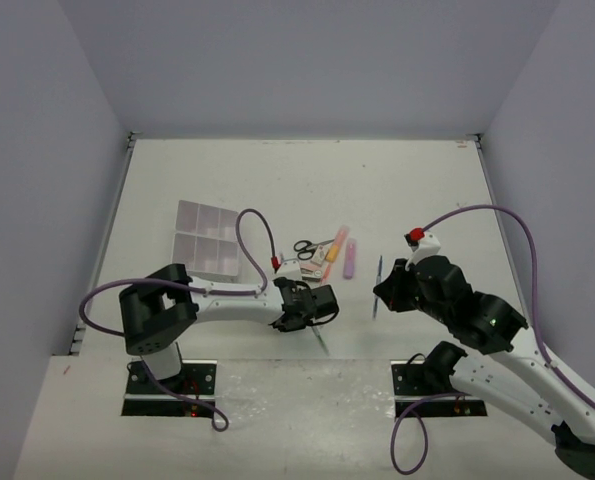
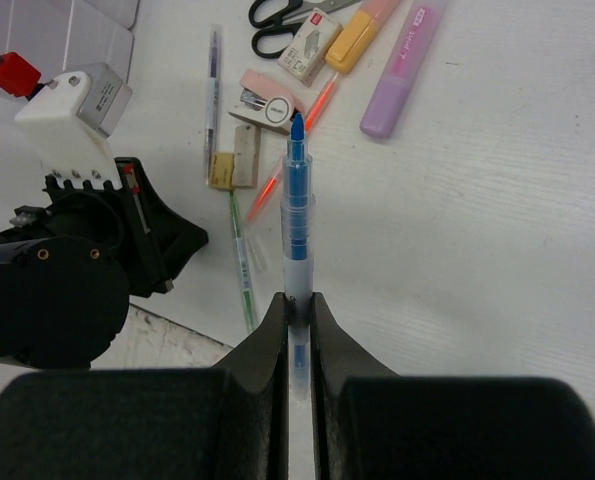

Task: Sort the stationery into containers
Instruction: Close the pen cap on the pen.

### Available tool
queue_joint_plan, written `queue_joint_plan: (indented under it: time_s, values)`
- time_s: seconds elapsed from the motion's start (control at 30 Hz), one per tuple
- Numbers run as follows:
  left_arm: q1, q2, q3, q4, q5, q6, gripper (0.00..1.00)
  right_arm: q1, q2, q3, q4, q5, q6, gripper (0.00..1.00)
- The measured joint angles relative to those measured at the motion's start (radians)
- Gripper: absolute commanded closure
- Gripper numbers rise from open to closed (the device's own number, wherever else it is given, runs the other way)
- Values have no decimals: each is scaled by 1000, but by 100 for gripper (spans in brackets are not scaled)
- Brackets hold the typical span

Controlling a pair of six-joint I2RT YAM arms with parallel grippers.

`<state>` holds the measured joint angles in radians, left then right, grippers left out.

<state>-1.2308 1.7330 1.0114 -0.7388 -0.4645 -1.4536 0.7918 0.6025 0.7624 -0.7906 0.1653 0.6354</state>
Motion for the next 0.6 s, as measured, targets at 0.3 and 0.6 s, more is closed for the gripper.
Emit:
queue_joint_plan:
  time_s: [0.3, 0.6]
  values:
    - [0, -63, -61, 37, -18, 10, 100, 0, -4, -1, 7, -20, -10, 100]
    - [0, -538, -118, 114, -189, 218, 100, 0, -183, -90, 132, -254, -43, 100]
